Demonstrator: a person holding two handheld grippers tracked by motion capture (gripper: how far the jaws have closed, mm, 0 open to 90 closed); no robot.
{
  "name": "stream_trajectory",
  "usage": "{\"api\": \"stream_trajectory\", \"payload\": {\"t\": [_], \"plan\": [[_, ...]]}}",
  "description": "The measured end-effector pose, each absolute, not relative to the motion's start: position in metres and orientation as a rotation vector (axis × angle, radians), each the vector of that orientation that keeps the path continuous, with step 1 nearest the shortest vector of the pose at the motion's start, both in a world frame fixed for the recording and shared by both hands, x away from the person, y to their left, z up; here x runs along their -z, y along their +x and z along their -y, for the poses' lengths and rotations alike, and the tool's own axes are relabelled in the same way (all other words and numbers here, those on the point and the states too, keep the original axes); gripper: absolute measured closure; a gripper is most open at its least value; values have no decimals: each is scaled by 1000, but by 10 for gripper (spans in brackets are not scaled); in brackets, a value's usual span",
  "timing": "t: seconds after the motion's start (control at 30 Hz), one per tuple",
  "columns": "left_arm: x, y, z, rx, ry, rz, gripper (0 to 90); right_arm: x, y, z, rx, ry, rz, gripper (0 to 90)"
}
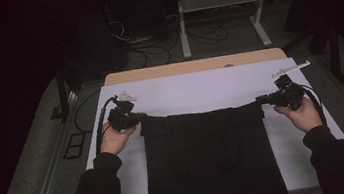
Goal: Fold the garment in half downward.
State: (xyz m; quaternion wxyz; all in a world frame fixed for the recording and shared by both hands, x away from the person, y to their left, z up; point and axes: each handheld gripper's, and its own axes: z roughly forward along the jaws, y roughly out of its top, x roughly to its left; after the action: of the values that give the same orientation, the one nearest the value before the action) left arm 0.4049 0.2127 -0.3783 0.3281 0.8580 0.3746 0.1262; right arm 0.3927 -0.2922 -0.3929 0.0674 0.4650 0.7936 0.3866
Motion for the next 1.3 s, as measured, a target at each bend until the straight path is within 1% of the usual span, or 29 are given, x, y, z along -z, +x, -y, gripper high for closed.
{"api": "stream_trajectory", "payload": {"t": [0.1,0.57,1.03,1.3], "plan": [[375,411,-212,-310,2209,-994,877,389,398,293,-1159,1399,-2380,880],[361,439,-210,-322,2167,-1047,876,379,422,298,-1164,1435,-2302,880],[353,460,-206,-347,2156,-1047,875,366,441,293,-1140,1432,-2257,880],[350,470,-201,-369,2153,-1035,875,369,446,298,-1146,1454,-2226,880]]}}
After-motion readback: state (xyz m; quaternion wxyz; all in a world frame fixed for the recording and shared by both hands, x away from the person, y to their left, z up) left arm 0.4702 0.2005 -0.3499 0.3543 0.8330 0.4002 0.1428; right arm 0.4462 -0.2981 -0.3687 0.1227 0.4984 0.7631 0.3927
